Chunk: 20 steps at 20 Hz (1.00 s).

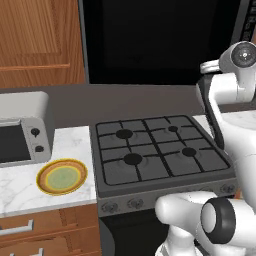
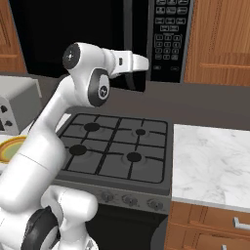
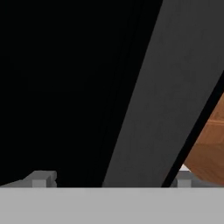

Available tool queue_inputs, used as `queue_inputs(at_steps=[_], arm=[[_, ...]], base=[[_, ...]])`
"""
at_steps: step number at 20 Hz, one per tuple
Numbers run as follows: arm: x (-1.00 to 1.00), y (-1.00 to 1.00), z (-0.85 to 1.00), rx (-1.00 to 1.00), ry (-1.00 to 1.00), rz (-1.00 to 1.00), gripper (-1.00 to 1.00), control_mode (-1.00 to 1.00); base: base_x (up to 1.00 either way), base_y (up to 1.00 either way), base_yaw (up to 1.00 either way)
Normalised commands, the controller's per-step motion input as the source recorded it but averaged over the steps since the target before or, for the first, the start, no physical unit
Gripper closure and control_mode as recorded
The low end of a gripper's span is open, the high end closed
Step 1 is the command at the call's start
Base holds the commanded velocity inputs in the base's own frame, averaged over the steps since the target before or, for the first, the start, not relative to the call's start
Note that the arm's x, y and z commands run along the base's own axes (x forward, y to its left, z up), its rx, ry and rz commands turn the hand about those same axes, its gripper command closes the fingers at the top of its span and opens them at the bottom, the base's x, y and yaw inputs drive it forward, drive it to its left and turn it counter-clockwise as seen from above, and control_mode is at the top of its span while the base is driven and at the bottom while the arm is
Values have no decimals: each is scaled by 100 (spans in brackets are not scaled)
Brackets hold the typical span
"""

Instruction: Pick the chicken drumstick from the counter and place it in the microwave. Then turn on the microwave.

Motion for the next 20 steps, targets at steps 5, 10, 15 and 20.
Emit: queue_inputs(at_steps=[5,10,15,20], arm=[[31,-4,-1,1,6,8,-100,-100],[30,0,-4,2,5,9,-100,-100],[30,0,-1,4,5,9,-100,-100],[29,0,0,7,5,8,-100,-100]], base=[[0,0,0],[0,0,0],[0,0,0],[0,0,0]])
